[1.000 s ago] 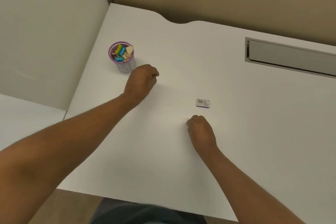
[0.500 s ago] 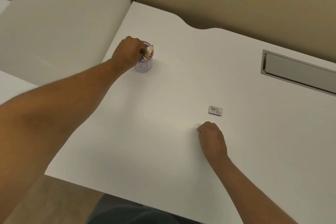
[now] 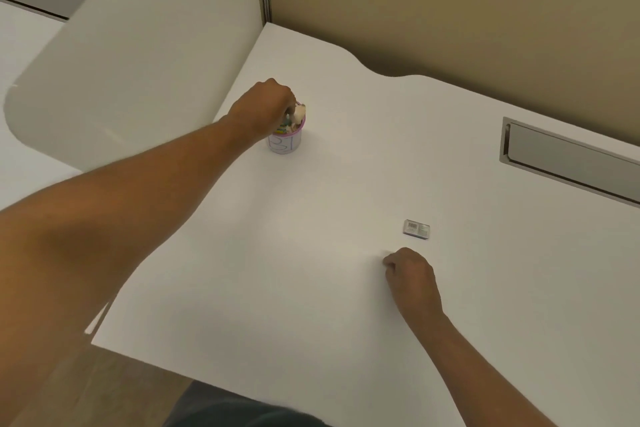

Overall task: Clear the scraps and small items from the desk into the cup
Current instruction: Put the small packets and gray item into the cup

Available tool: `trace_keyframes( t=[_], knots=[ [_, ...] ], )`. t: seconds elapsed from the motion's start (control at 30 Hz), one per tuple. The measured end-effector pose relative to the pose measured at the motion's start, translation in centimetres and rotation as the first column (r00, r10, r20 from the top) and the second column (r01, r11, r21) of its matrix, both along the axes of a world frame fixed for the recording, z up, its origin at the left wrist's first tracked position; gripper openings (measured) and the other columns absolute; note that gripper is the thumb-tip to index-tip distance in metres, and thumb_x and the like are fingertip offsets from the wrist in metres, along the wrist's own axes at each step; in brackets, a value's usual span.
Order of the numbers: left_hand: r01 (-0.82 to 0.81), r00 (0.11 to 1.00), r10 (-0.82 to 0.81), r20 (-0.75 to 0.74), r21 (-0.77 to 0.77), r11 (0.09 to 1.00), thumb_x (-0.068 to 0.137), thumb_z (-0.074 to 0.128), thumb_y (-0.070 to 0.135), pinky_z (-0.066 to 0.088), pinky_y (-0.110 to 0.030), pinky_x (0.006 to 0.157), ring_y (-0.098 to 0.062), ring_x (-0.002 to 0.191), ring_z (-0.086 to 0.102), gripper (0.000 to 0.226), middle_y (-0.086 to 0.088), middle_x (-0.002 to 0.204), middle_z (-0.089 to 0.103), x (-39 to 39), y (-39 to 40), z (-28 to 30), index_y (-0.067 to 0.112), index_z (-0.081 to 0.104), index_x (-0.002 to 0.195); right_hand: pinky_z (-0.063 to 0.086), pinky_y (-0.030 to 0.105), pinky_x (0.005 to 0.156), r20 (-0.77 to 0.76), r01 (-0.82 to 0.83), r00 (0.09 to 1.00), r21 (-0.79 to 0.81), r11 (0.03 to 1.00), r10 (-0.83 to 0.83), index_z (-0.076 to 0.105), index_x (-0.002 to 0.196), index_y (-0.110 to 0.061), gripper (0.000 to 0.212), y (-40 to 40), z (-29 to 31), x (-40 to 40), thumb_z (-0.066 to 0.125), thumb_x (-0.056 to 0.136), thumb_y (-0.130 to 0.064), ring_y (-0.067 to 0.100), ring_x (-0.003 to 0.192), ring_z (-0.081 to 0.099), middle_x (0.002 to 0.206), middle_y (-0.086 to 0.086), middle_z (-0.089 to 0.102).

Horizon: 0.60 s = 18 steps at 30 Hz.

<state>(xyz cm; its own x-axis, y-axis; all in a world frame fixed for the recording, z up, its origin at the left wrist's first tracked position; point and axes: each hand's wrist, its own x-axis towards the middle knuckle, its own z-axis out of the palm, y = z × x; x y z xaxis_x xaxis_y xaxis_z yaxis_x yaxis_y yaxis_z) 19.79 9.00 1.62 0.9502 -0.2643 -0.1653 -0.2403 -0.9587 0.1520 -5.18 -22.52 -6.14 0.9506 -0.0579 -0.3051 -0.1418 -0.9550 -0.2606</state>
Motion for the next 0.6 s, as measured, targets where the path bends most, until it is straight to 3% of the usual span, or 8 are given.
trace_keyframes(
  t=[0.1,0.2,0.27,0.33,0.4,0.47,0.53,0.6],
  knots=[
    [-0.066,0.996,0.074,0.045,-0.169,0.983,0.091,0.066,0.006,0.058,-0.040,0.077,-0.036,0.094,0.070,0.014,-0.017,0.103,0.076,-0.4,1.1,1.1,0.009,0.077,0.100,0.046,0.019,0.076,0.076,0.100,0.990,0.176,0.979,-0.115,0.078,0.094,-0.012,0.021,1.7,1.5,0.9,0.061,0.089,0.000,0.015,0.089,0.066,0.094,-0.001,0.072],
    [-0.188,0.968,0.240,0.075,-0.419,0.888,0.086,0.072,0.008,0.057,-0.032,0.074,-0.026,0.088,0.074,0.009,-0.009,0.095,0.080,-1.9,1.7,1.9,0.009,0.078,0.093,0.043,0.002,0.074,0.171,0.094,0.970,0.395,0.914,-0.174,0.079,0.090,-0.016,0.019,5.1,4.2,4.3,0.068,0.085,-0.001,0.004,0.083,0.068,0.091,-0.008,0.074],
    [-0.286,0.927,0.372,0.040,-0.566,0.773,0.083,0.075,0.009,0.058,-0.029,0.074,-0.022,0.084,0.074,0.009,-0.004,0.092,0.080,-4.2,1.9,1.4,0.013,0.078,0.090,0.045,0.001,0.071,0.212,0.092,0.949,0.524,0.846,-0.235,0.079,0.085,-0.020,0.018,7.7,6.1,7.7,0.071,0.083,-0.004,0.000,0.080,0.069,0.085,-0.012,0.075],
    [-0.339,0.899,0.439,0.014,-0.612,0.714,0.085,0.074,0.015,0.060,-0.034,0.077,-0.020,0.083,0.073,0.007,0.000,0.091,0.079,-7.4,1.7,-0.3,0.018,0.077,0.091,0.046,0.002,0.069,0.250,0.042,0.941,0.585,0.810,-0.229,0.078,0.084,-0.021,0.015,10.3,7.7,11.6,0.071,0.083,-0.008,-0.001,0.080,0.070,0.083,-0.012,0.076],
    [-0.331,0.908,0.419,0.026,-0.570,0.752,0.091,0.071,0.026,0.058,-0.034,0.085,-0.018,0.091,0.072,0.010,0.004,0.100,0.078,-11.0,1.2,-2.8,0.022,0.076,0.099,0.047,0.002,0.068,0.324,-0.063,0.935,0.552,0.831,-0.144,0.077,0.087,-0.020,0.011,12.6,8.7,15.3,0.072,0.086,-0.010,0.002,0.078,0.070,0.085,-0.010,0.076],
    [-0.298,0.942,0.335,-0.012,-0.485,0.822,0.097,0.066,0.038,0.051,-0.033,0.102,-0.019,0.119,0.065,0.026,0.003,0.129,0.070,-14.3,0.5,-5.6,0.024,0.073,0.118,0.052,0.008,0.070,0.383,-0.172,0.923,0.459,0.872,-0.020,0.075,0.092,-0.019,0.008,14.7,9.0,18.4,0.072,0.089,-0.013,0.005,0.079,0.070,0.088,-0.006,0.076],
    [-0.251,0.968,0.230,-0.103,-0.282,0.926,0.098,0.055,0.058,0.033,-0.046,0.124,-0.027,0.152,0.035,0.054,-0.002,0.165,0.038,-17.1,-0.1,-8.2,0.032,0.053,0.146,0.057,0.016,0.076,0.389,-0.260,0.915,0.358,0.897,0.110,0.073,0.097,-0.018,0.009,16.4,8.6,20.9,0.072,0.090,-0.013,0.009,0.083,0.070,0.094,-0.002,0.076],
    [-0.208,0.962,0.188,-0.199,-0.089,0.974,0.090,0.034,0.083,0.009,-0.064,0.125,-0.036,0.161,-0.002,0.083,-0.001,0.175,-0.005,-19.2,-0.5,-10.4,0.044,0.016,0.161,0.059,0.024,0.077,0.377,-0.341,0.896,0.248,0.907,0.234,0.071,0.100,-0.017,0.011,17.5,7.9,22.6,0.070,0.091,-0.012,0.014,0.086,0.069,0.098,0.000,0.075]
  ],
)
